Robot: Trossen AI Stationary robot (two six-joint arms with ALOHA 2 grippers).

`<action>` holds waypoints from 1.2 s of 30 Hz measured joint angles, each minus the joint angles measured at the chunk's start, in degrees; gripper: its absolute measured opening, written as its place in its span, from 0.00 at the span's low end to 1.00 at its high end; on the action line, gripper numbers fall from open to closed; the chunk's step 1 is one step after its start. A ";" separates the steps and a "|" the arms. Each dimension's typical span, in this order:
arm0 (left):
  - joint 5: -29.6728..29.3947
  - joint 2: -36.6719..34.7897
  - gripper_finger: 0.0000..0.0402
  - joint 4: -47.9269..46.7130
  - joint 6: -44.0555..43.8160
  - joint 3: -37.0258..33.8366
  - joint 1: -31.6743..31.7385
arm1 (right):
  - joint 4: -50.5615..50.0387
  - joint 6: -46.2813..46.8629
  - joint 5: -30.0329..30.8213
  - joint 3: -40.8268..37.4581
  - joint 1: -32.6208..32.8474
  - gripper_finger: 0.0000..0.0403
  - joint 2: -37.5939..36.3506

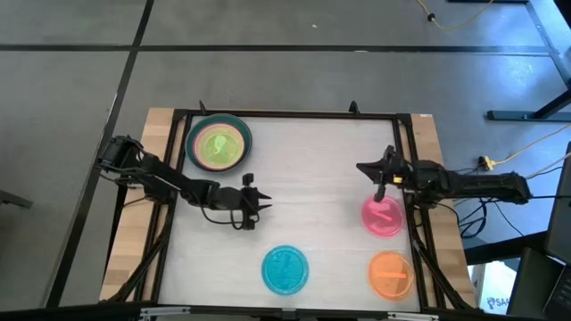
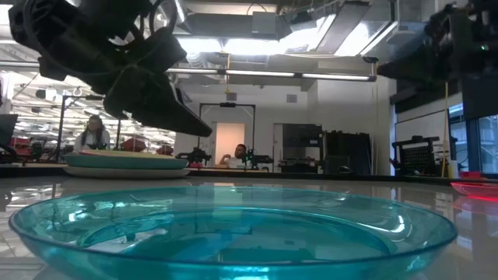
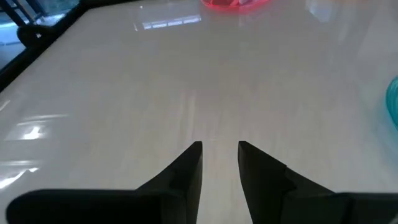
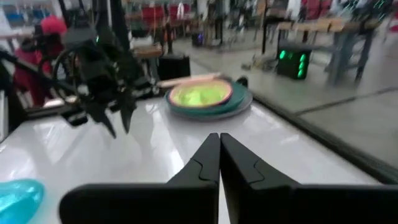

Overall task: Stack plastic plates
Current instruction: Stack the light pink plate on top of the light green plate

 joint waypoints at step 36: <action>-0.90 -0.04 0.24 5.59 0.43 -0.56 -3.12 | -46.48 46.30 -1.15 42.21 33.38 0.04 56.68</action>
